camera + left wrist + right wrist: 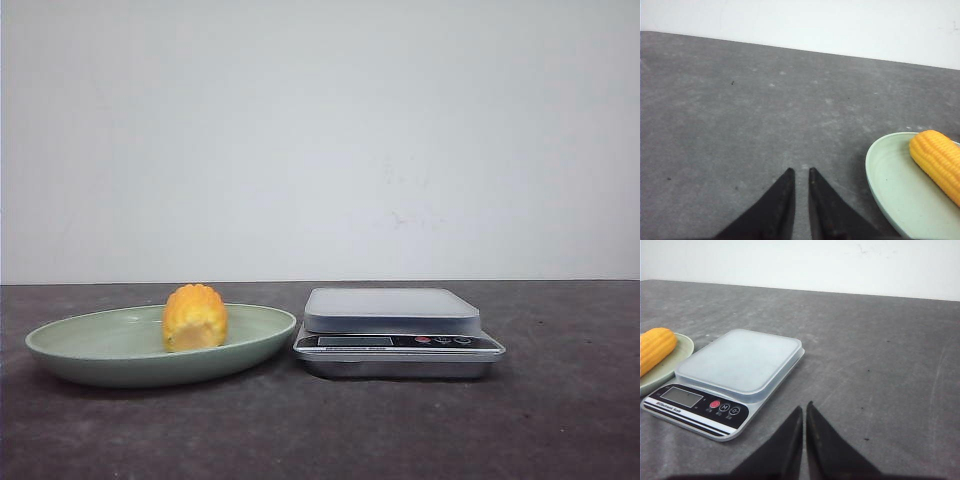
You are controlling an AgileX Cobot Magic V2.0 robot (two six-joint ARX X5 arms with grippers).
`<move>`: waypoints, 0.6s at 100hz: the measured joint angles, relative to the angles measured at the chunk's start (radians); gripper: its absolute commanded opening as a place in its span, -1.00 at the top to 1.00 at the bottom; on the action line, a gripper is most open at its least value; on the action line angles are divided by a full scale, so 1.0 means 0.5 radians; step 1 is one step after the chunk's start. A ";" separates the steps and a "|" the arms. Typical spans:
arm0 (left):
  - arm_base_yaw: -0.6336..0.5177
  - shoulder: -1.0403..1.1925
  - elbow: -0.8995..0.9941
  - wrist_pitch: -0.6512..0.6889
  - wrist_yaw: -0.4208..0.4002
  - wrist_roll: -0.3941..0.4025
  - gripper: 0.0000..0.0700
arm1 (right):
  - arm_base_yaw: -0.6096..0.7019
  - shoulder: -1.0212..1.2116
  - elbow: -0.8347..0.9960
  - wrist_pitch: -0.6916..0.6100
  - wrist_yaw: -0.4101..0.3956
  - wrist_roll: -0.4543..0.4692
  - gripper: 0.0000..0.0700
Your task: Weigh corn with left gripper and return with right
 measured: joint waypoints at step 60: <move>-0.021 0.000 0.000 0.000 0.000 0.000 1.00 | 0.000 0.000 0.000 0.000 0.000 0.000 0.98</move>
